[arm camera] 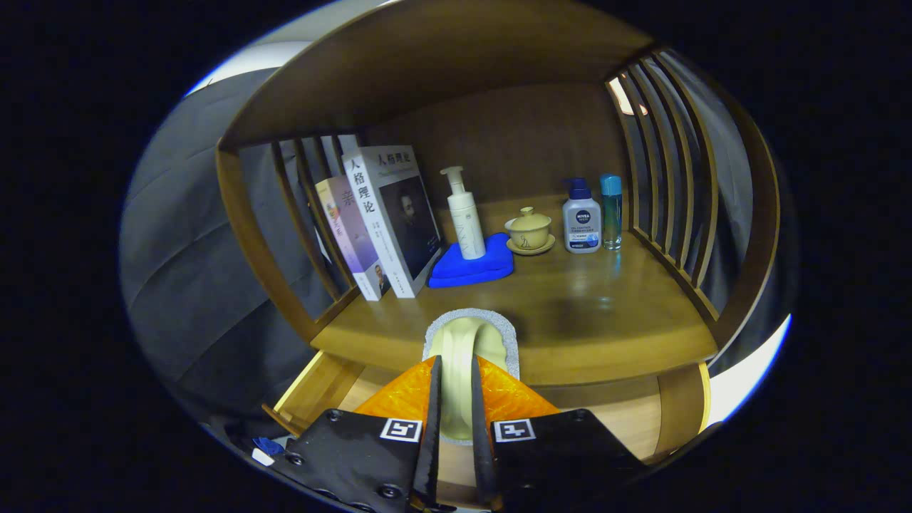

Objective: Pull open the drawer, take out the items inside it, and place them on the countertop above the cabinet.

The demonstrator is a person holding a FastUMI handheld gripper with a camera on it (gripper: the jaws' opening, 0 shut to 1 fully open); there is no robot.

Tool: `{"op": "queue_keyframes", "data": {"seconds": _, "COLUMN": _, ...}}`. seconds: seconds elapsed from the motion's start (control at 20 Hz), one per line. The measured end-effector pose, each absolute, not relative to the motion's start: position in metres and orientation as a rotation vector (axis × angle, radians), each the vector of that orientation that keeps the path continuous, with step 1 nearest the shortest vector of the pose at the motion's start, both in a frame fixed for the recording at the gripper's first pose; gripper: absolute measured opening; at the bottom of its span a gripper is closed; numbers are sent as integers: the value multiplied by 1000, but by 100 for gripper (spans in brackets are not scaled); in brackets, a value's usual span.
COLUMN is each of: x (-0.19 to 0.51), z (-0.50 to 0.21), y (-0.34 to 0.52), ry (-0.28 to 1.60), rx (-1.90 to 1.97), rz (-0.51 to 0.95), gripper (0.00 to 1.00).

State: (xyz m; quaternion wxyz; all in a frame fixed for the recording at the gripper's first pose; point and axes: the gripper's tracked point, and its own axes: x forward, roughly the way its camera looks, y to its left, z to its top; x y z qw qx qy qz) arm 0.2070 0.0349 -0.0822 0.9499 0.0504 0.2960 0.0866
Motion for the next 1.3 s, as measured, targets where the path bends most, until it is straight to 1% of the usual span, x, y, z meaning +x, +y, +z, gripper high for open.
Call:
{"op": "queue_keyframes", "data": {"seconds": 0.35, "x": 274, "z": -87, "y": 19, "ry": 602, "rx": 175, "rz": 56, "gripper": 23}}
{"op": "queue_keyframes", "data": {"seconds": 0.7, "x": 309, "z": -108, "y": 16, "ry": 591, "rx": 188, "rz": 12, "gripper": 23}}
{"op": "queue_keyframes", "data": {"seconds": 0.8, "x": 314, "z": -112, "y": 10, "ry": 569, "rx": 156, "rz": -22, "gripper": 35}}
{"op": "queue_keyframes", "data": {"seconds": 1.05, "x": 303, "z": -94, "y": 9, "ry": 495, "rx": 75, "rz": -19, "gripper": 98}}
{"op": "queue_keyframes", "data": {"seconds": 1.15, "x": 286, "z": -80, "y": 11, "ry": 458, "rx": 18, "rz": -11, "gripper": 98}}
{"op": "queue_keyframes", "data": {"seconds": 1.3, "x": 254, "z": -67, "y": 26, "ry": 418, "rx": -65, "rz": 51, "gripper": 98}}
